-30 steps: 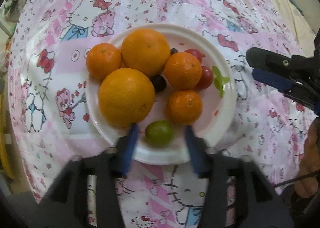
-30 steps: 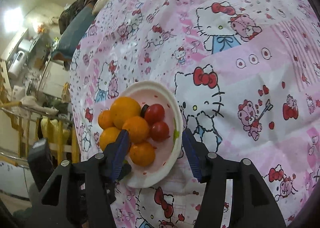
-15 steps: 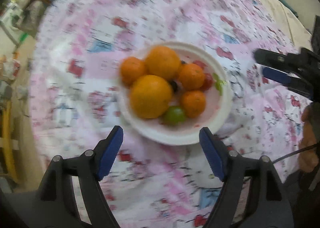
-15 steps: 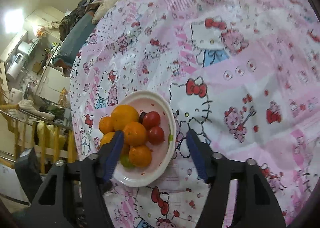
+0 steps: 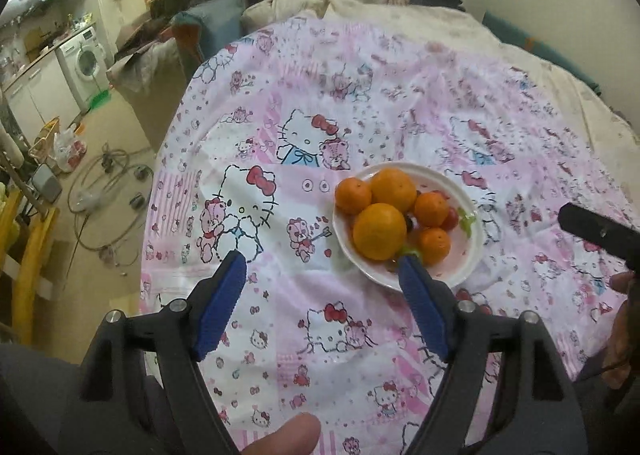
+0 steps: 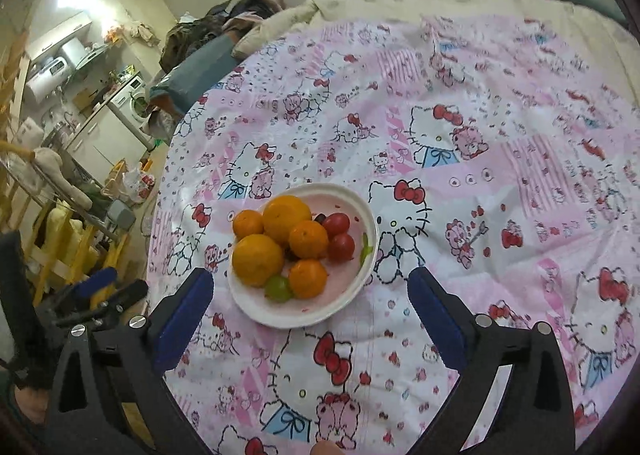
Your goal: Organize fruits
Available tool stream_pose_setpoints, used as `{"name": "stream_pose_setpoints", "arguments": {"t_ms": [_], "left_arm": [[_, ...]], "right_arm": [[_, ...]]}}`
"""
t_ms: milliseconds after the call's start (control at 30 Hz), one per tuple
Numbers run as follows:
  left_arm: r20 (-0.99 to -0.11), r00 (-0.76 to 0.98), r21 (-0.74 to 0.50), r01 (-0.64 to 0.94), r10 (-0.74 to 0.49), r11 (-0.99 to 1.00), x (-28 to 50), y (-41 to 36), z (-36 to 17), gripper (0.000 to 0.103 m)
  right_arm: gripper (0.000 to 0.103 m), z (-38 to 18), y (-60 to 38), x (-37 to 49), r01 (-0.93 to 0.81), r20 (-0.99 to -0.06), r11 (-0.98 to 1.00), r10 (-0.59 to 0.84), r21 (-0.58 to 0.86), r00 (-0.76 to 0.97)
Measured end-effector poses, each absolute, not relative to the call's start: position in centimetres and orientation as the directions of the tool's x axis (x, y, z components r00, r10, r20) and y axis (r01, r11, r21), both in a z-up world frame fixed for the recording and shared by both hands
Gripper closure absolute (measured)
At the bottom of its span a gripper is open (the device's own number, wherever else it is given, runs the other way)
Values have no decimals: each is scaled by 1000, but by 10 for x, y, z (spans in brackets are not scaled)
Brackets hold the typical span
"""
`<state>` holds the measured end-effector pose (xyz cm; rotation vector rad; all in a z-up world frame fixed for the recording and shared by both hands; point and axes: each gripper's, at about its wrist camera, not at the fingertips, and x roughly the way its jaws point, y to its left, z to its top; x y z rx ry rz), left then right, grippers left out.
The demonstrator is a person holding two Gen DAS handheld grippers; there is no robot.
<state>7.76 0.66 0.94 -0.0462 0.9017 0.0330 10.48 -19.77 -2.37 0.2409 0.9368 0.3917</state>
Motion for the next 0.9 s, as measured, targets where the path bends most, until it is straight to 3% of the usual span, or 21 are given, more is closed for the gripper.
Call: {"name": "stream_pose_setpoints", "arguments": {"t_ms": [300, 400, 667, 900], "left_arm": [[-742, 671, -39, -51, 5, 998, 46, 9, 21, 15], [-720, 694, -30, -52, 15, 998, 37, 11, 23, 1], [-654, 755, -27, -78, 41, 997, 31, 13, 27, 0], [-669, 743, -36, -82, 37, 996, 33, 13, 22, 0]], "right_arm": [[2, -14, -192, 54, -205, -696, 936, 351, 287, 627], [0, -15, -190, 40, -186, -679, 945, 323, 270, 660], [0, -15, -176, 26, -176, -627, 971, 239, 163, 741], [0, -20, -169, 25, -179, -629, 974, 227, 140, 743]]}}
